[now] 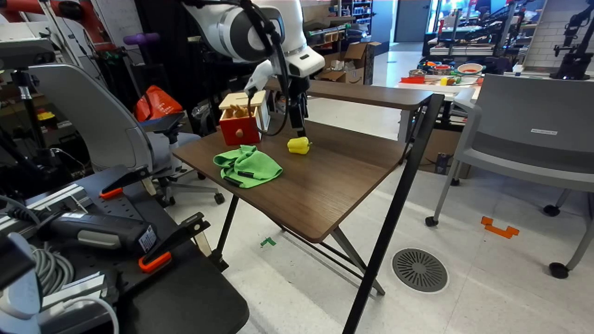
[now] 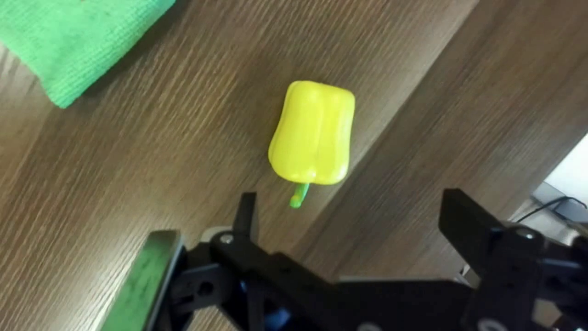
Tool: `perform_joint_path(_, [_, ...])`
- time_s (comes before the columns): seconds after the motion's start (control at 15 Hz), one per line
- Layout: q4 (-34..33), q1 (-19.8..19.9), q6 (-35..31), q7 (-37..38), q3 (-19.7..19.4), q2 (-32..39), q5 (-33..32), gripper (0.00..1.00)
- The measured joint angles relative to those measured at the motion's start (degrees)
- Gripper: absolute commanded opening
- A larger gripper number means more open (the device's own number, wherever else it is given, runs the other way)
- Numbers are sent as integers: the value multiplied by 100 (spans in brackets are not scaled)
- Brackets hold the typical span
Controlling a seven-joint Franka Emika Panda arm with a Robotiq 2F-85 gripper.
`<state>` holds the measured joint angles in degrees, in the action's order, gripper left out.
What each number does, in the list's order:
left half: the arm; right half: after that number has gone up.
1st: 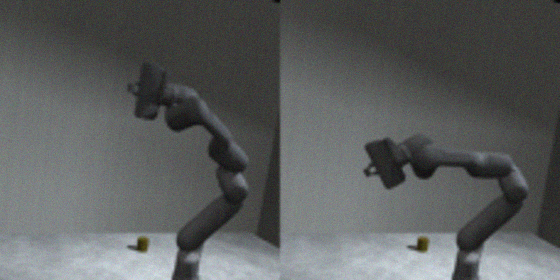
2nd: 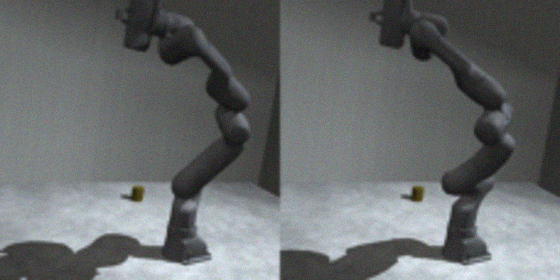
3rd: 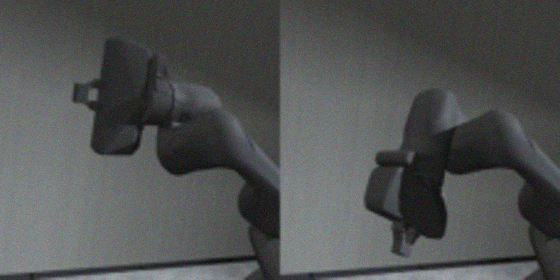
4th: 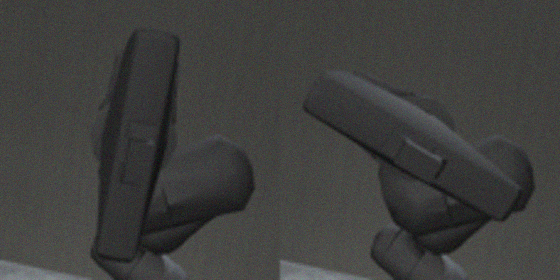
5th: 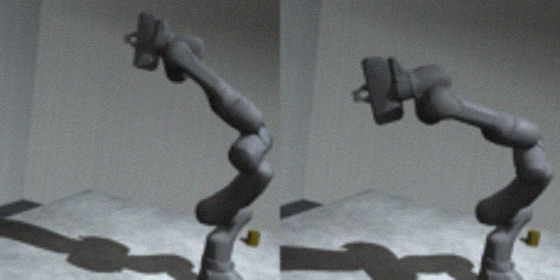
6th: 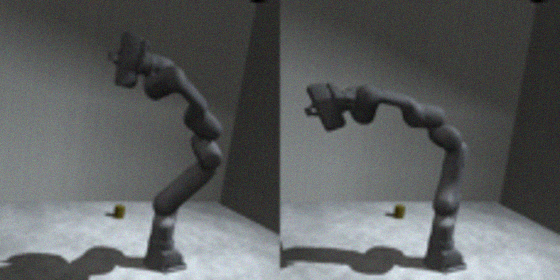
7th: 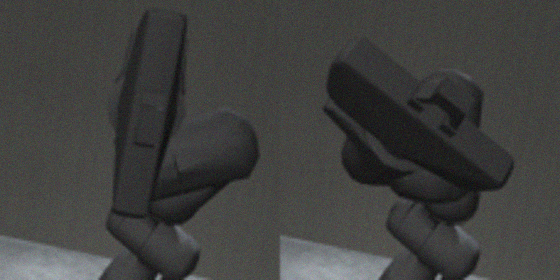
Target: Move the yellow pepper backwards
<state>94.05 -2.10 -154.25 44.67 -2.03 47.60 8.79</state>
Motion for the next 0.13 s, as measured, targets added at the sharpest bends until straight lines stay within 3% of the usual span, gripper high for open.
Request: perform_joint_path(0.13, [519,74,-1,-356,32,-531,41,100])
